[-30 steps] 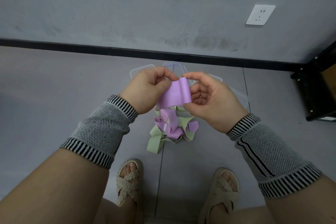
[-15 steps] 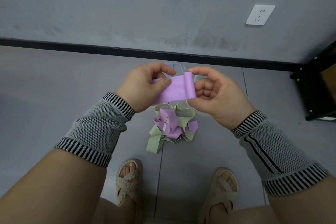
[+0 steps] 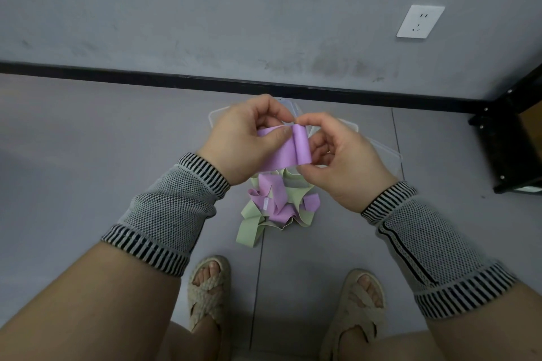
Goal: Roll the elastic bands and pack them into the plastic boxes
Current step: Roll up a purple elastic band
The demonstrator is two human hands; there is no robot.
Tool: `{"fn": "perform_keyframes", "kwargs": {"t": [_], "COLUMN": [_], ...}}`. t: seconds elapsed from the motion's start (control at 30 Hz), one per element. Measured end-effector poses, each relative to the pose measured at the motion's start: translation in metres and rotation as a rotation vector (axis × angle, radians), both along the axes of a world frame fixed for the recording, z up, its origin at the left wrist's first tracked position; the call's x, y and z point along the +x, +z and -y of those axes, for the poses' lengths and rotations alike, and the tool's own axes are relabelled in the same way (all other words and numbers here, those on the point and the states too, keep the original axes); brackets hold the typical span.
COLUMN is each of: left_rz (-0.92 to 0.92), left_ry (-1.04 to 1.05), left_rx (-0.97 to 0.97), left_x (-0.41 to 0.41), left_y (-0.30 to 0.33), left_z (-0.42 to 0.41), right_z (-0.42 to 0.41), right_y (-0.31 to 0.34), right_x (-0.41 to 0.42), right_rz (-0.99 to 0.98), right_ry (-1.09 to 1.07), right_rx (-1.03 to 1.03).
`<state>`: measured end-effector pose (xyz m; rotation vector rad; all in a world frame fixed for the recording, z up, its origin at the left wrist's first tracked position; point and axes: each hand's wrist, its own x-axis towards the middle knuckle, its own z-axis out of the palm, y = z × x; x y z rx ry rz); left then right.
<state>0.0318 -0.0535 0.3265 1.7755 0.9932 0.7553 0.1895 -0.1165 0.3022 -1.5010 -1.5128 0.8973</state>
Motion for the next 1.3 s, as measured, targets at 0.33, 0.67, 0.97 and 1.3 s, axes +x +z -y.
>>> {"fn": "perform_keyframes", "kwargs": {"t": [0.33,0.67,0.97,1.3], "left_rz": [-0.093,-0.054,0.003,0.000], "left_ry": [0.141,0.149,0.101,0.061], "left_rx": [0.005,-0.079,-0.105,-0.107], "left_x": [0.006,0.000,-0.004,-0.001], "left_y": [-0.005,-0.003,-0.003,-0.007], "left_z": [0.000,-0.004,-0.005,-0.004], "right_z": [0.001,0.003,0.001,0.002], "right_y": [0.001,-0.001,0.006,0.004], "right_x": [-0.006,-0.009,-0.007,-0.008], "right_rz": [0.118,-0.196,-0.296,-0.214], "right_ry": [-0.015,0.068,-0.003,0.050], "right_rx": [0.045,-0.014,-0.057,-0.067]}}
